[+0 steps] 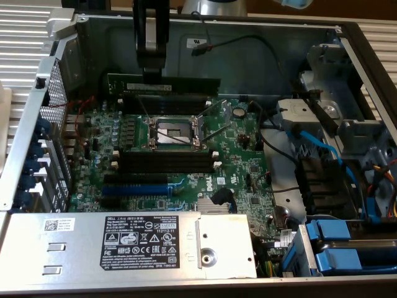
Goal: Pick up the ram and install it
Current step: 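Insert the ram into the slot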
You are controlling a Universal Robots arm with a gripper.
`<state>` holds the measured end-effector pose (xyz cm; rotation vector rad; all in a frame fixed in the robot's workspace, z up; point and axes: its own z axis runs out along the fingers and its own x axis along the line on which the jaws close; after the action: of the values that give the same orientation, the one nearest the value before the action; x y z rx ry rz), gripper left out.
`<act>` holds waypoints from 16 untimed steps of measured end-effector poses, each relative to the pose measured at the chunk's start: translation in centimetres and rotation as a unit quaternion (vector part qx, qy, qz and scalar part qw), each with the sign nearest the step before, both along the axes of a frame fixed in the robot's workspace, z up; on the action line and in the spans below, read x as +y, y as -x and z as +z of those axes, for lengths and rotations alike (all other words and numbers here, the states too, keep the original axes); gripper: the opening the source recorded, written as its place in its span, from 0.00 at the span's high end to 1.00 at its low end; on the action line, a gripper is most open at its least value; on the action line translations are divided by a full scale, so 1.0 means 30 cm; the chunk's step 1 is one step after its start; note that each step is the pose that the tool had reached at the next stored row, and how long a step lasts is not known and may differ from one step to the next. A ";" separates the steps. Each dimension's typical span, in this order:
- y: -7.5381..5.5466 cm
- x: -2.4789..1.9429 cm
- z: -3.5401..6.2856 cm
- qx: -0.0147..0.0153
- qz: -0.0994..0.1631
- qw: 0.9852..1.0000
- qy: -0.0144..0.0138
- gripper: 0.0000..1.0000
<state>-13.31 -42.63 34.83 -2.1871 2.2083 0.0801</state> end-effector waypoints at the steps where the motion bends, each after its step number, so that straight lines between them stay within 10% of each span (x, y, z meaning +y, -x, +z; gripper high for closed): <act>1: 0.000 -0.001 -0.006 0.000 0.000 1.000 0.000 0.87; 9: 0.000 -0.006 -0.059 -0.003 0.000 1.000 0.000 0.87; 16: 0.008 -0.006 -0.079 -0.023 0.001 1.000 0.000 0.87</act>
<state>-13.54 -42.81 32.45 -2.1684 2.1822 0.0298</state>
